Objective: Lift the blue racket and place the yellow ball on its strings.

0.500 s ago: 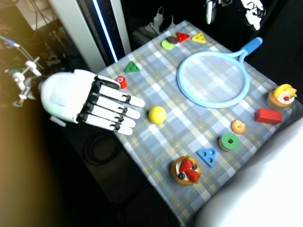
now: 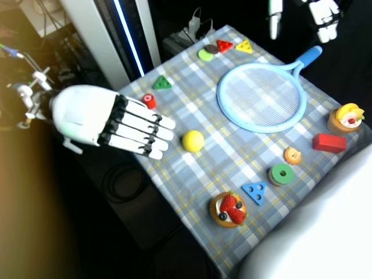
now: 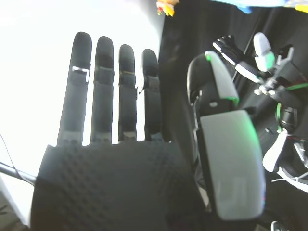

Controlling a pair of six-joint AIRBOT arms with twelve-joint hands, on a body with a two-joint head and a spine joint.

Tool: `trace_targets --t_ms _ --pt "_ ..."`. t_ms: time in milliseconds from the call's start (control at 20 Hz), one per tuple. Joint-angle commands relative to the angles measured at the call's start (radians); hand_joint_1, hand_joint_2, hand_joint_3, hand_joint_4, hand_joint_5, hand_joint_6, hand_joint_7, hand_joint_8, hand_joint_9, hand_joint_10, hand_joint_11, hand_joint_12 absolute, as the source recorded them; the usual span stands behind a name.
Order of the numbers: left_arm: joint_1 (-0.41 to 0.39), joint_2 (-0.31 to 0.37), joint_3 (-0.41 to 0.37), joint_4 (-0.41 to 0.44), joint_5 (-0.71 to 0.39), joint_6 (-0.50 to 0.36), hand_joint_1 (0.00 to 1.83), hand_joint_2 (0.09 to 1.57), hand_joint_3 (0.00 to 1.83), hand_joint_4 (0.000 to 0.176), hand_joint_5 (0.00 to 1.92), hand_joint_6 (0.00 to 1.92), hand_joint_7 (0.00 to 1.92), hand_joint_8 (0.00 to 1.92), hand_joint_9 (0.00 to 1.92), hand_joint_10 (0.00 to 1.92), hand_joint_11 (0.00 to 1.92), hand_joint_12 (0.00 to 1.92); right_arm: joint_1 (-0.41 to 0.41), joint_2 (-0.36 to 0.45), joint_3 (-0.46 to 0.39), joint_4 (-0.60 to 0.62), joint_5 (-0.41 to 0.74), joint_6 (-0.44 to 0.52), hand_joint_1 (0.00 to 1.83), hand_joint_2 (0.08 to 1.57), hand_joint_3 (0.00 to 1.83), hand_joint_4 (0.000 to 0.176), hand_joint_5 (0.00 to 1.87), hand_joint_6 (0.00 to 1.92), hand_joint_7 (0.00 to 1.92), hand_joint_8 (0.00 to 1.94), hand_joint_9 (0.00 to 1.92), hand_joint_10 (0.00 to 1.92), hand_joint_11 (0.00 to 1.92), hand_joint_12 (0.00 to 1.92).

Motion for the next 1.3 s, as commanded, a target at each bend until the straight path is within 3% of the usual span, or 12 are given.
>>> trace_targets --t_ms 0,250,300,750,900,1000,1100,1250 --pt "-0.013 -0.011 0.023 0.001 -0.042 0.028 0.94 0.87 0.00 0.176 0.00 0.00 0.18 0.01 0.29 0.01 0.00 0.93 0.016 0.004 -0.001 0.020 0.124 0.004 0.73 1.24 0.00 0.001 0.60 0.00 0.60 0.01 0.60 0.00 0.42 0.51" --pt "-0.093 -0.076 0.114 -0.082 0.123 0.257 1.13 0.85 0.00 0.176 0.10 0.03 0.22 0.01 0.31 0.01 0.01 1.02 0.020 0.004 0.001 0.005 0.123 0.007 0.71 1.25 0.00 0.011 0.59 0.00 0.60 0.00 0.60 0.00 0.42 0.49" --pt "-0.109 -0.094 0.138 -0.101 0.154 0.283 1.11 0.86 0.00 0.176 0.08 0.02 0.20 0.00 0.30 0.01 0.00 1.02 0.020 0.004 0.001 0.002 0.123 0.007 0.73 1.26 0.00 0.000 0.60 0.00 0.60 0.00 0.60 0.00 0.43 0.48" --pt "-0.217 -0.210 0.309 -0.284 0.341 0.509 0.98 0.92 0.00 0.176 0.14 0.01 0.31 0.00 0.35 0.00 0.00 0.80 0.017 -0.011 0.011 -0.006 0.118 0.007 0.72 1.26 0.00 0.000 0.63 0.00 0.64 0.00 0.65 0.00 0.51 0.42" --pt "-0.232 -0.228 0.335 -0.312 0.367 0.537 0.97 0.89 0.00 0.176 0.12 0.00 0.38 0.00 0.42 0.00 0.07 0.75 0.016 -0.017 0.017 -0.013 0.118 0.017 0.75 1.27 0.00 0.000 0.64 0.00 0.66 0.01 0.66 0.00 0.52 0.42" --pt "-0.232 -0.229 0.338 -0.313 0.373 0.537 0.95 0.95 0.01 0.176 0.15 0.00 0.36 0.00 0.41 0.00 0.07 0.72 0.016 -0.020 0.020 -0.013 0.118 0.022 0.77 1.27 0.00 0.000 0.64 0.00 0.67 0.01 0.65 0.00 0.51 0.42" --pt "-0.232 -0.230 0.342 -0.324 0.378 0.546 1.01 0.92 0.00 0.176 0.16 0.01 0.39 0.01 0.44 0.01 0.10 0.72 0.016 -0.020 0.021 -0.014 0.117 0.025 0.77 1.26 0.00 0.000 0.64 0.00 0.67 0.01 0.66 0.00 0.51 0.42" --pt "-0.232 -0.239 0.356 -0.356 0.384 0.560 1.05 0.89 0.00 0.176 0.30 0.01 0.47 0.00 0.49 0.00 0.14 0.66 0.016 -0.020 0.021 -0.014 0.117 0.028 0.74 1.27 0.00 0.000 0.65 0.00 0.68 0.00 0.69 0.00 0.53 0.48"
